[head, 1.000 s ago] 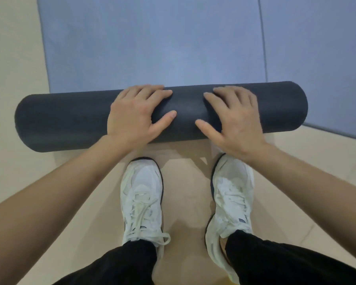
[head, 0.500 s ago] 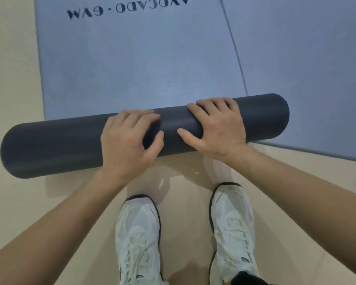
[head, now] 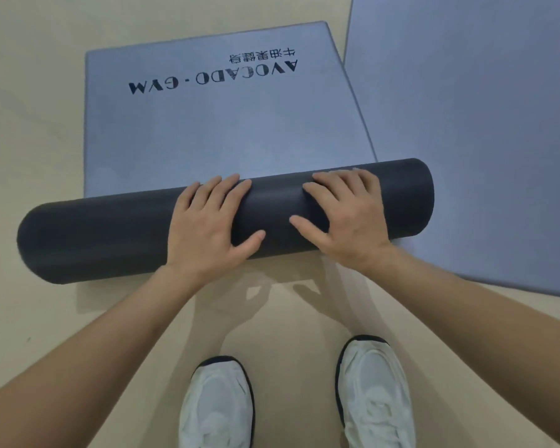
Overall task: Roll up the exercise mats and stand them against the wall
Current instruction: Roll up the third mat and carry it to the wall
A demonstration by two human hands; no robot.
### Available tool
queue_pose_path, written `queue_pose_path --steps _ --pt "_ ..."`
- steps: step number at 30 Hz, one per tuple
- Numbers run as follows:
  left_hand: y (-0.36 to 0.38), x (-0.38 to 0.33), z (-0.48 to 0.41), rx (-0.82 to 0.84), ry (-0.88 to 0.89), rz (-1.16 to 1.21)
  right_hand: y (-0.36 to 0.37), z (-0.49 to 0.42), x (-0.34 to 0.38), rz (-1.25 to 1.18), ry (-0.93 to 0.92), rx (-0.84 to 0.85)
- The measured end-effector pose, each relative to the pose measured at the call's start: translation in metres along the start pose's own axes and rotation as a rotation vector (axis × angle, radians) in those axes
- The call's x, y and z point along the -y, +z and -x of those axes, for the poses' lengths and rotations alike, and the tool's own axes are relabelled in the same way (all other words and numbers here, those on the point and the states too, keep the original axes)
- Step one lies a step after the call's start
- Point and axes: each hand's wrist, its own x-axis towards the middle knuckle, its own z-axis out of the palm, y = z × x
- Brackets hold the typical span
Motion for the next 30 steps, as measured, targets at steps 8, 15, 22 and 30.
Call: queue_pose_path --steps 8,15,22,30 --pt "-0.008 0.023 -0.048 0.208 0.004 0.067 0.010 -0.006 -0.009 0.199 -0.005 0.431" --pt "-0.007 0.004 -0.031 -0.071 0.070 0.026 0.016 -0.043 -0.025 0.069 0.015 0.460" --pt "0.007 -0.001 -0.035 0.135 0.031 -0.117 0.012 -0.062 -0.026 0.054 0.040 0.442" --pt "0.009 0.010 -0.056 0.162 0.061 -0.140 0.024 -0.045 -0.014 0.194 -0.134 0.488"
